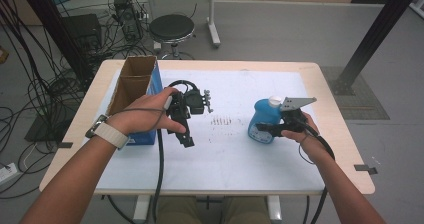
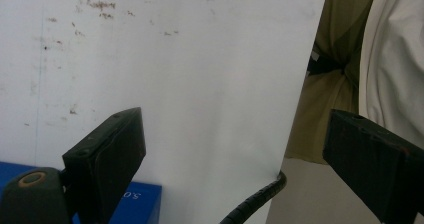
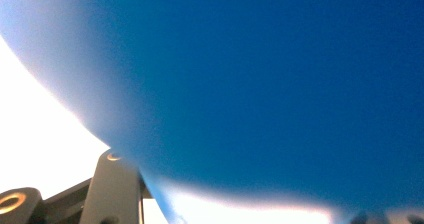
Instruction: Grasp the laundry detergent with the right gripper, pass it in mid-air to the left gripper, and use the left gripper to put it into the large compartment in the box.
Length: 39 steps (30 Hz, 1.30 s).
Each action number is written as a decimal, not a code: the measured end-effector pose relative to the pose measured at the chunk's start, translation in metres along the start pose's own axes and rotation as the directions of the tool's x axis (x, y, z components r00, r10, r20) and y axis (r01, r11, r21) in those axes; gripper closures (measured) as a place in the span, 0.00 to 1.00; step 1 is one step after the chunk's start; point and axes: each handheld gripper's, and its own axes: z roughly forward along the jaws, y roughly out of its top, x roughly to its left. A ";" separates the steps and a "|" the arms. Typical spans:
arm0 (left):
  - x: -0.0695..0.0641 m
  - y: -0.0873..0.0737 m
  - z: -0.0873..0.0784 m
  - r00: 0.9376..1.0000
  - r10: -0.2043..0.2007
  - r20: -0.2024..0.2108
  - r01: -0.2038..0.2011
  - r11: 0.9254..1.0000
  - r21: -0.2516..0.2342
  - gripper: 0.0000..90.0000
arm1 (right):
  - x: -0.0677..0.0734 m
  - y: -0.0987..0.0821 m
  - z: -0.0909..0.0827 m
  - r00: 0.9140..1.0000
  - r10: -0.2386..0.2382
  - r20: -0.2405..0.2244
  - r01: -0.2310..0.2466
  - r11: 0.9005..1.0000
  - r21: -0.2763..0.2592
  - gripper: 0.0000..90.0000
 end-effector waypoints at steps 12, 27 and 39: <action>0.000 0.000 0.000 1.000 -0.002 -0.004 0.002 1.000 -0.008 0.12 | 0.000 0.000 0.000 1.000 0.002 -0.002 -0.002 1.000 0.000 0.47; 0.000 0.000 0.000 1.000 0.003 -0.006 -0.003 1.000 -0.008 0.12 | -0.001 0.000 0.000 1.000 0.005 -0.004 -0.005 1.000 0.000 0.47; -0.001 0.000 0.000 1.000 -0.005 -0.006 0.004 1.000 -0.014 0.12 | 0.000 0.000 0.000 1.000 0.006 -0.002 -0.006 1.000 -0.001 0.47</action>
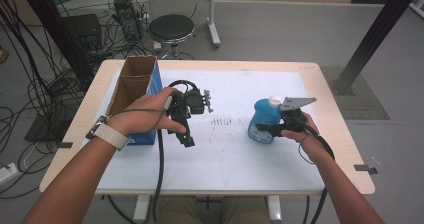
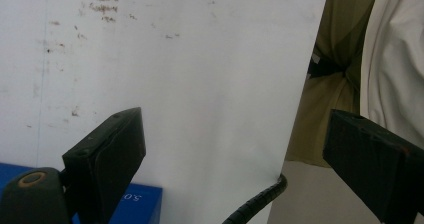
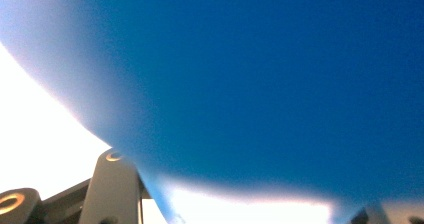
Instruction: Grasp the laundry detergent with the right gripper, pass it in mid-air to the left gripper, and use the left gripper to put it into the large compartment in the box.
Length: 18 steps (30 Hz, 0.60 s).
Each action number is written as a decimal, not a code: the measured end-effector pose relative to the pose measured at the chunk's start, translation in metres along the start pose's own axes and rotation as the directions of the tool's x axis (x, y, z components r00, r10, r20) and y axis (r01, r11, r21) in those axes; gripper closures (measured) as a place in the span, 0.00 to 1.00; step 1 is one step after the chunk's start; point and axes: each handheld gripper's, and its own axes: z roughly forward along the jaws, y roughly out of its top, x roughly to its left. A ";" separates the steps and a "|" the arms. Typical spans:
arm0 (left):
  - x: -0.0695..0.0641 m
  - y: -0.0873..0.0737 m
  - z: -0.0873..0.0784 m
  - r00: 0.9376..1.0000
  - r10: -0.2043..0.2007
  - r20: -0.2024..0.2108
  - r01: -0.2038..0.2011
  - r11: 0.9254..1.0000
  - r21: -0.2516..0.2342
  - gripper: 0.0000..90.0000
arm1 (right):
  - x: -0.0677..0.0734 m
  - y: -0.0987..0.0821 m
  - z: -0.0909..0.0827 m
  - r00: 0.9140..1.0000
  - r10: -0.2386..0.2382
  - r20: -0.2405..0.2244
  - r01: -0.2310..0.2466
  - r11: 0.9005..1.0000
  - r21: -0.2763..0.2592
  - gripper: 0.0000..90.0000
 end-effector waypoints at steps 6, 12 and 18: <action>0.000 0.000 0.000 1.000 0.008 -0.001 -0.008 1.000 0.001 0.12 | 0.000 0.000 0.000 1.000 -0.002 0.002 0.002 1.000 -0.003 0.47; 0.000 0.000 0.000 1.000 0.009 -0.002 -0.009 1.000 0.001 0.12 | 0.000 -0.001 0.000 1.000 0.000 0.004 0.000 1.000 -0.004 0.47; 0.000 0.000 0.000 1.000 0.006 -0.002 -0.006 1.000 0.000 0.12 | 0.000 -0.001 0.000 1.000 0.000 0.003 0.000 1.000 -0.004 0.47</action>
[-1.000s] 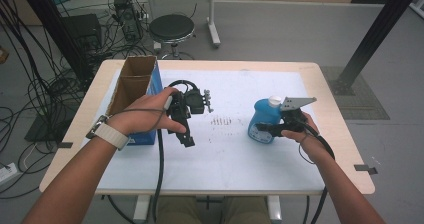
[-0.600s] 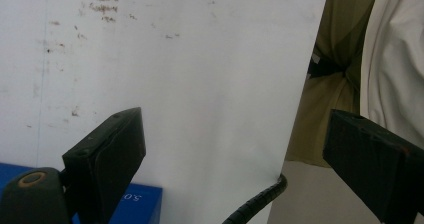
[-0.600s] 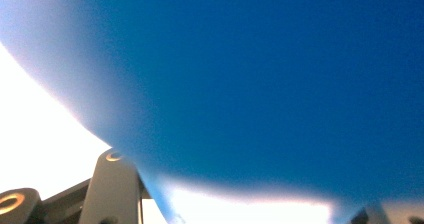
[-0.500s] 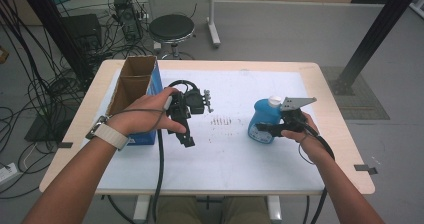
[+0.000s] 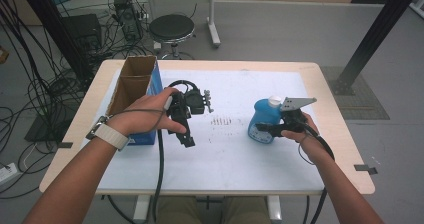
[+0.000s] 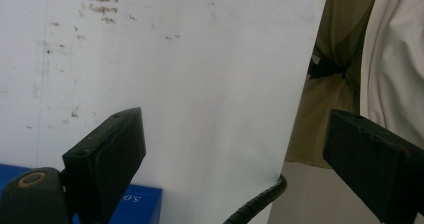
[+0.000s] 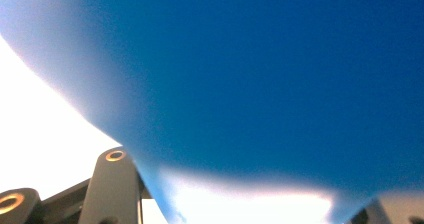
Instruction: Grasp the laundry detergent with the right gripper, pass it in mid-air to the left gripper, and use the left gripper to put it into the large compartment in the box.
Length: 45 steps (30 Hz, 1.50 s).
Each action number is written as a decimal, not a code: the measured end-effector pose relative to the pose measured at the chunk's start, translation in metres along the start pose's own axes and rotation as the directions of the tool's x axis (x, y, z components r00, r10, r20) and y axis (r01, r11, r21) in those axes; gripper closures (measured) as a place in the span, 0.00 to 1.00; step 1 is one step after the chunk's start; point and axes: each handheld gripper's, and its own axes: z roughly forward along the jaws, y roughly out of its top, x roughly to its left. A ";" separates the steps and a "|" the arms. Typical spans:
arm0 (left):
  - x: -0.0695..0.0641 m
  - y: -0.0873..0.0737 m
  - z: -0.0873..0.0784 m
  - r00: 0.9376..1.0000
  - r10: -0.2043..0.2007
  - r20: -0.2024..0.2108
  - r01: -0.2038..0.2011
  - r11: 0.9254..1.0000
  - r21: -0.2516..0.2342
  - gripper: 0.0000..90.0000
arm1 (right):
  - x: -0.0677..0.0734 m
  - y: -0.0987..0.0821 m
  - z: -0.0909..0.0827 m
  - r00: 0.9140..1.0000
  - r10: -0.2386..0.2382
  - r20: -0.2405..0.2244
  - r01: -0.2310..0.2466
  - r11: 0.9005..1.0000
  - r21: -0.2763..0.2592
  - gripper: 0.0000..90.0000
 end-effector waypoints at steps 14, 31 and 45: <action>0.000 0.001 0.000 1.000 0.000 0.001 0.000 1.000 -0.003 0.12 | 0.000 0.000 0.000 1.000 0.000 0.002 0.000 1.000 -0.003 0.47; 0.000 0.002 0.001 1.000 0.002 0.003 -0.002 1.000 -0.007 0.12 | 0.000 -0.001 0.000 1.000 -0.001 0.000 0.001 1.000 -0.009 0.46; 0.000 0.001 0.001 1.000 0.001 0.003 -0.001 1.000 -0.011 0.12 | 0.000 -0.001 0.000 1.000 -0.008 0.000 0.008 1.000 -0.008 0.47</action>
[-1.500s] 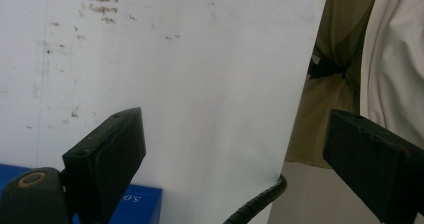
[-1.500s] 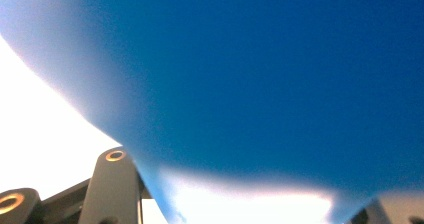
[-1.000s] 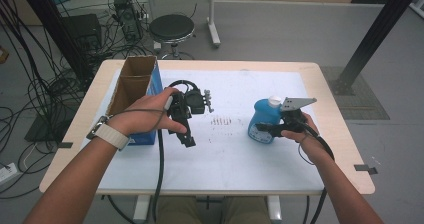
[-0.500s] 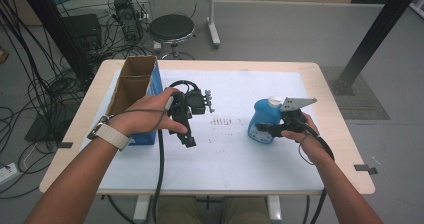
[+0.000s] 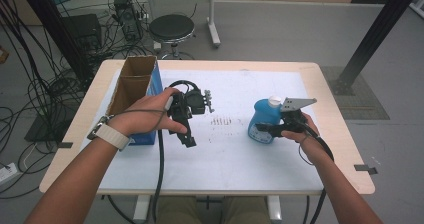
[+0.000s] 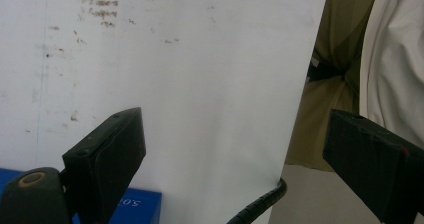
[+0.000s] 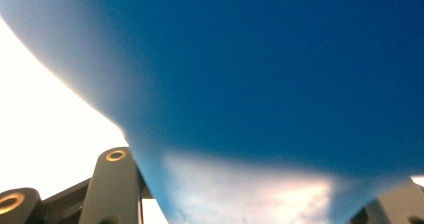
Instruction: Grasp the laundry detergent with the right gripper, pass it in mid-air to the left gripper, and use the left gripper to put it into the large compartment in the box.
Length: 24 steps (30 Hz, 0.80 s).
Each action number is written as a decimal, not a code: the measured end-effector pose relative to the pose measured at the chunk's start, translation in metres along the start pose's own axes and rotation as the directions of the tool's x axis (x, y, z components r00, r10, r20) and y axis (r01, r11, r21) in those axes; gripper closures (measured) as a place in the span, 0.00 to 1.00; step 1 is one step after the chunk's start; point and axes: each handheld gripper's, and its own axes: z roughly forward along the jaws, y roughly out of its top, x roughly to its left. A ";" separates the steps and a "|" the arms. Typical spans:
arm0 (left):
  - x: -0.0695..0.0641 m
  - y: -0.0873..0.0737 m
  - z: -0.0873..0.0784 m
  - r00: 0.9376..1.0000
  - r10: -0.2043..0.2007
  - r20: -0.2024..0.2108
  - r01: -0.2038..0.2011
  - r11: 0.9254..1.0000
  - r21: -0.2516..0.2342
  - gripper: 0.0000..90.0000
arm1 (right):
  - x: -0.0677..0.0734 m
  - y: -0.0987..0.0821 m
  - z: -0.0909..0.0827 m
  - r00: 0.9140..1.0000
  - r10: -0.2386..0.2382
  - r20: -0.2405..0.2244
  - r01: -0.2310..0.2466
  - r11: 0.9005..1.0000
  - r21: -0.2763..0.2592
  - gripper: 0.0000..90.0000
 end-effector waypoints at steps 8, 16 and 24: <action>0.000 -0.001 0.000 1.000 0.000 -0.001 0.000 1.000 -0.003 0.12 | 0.000 0.001 0.000 1.000 -0.002 -0.002 0.002 1.000 0.003 0.47; 0.000 -0.001 -0.002 1.000 -0.004 -0.001 0.004 1.000 -0.002 0.12 | 0.000 0.002 -0.001 1.000 -0.001 0.003 0.001 1.000 0.010 0.47; 0.000 -0.001 -0.005 1.000 -0.007 -0.004 0.007 1.000 0.006 0.12 | -0.003 0.007 -0.011 1.000 0.014 -0.005 -0.014 1.000 -0.013 0.47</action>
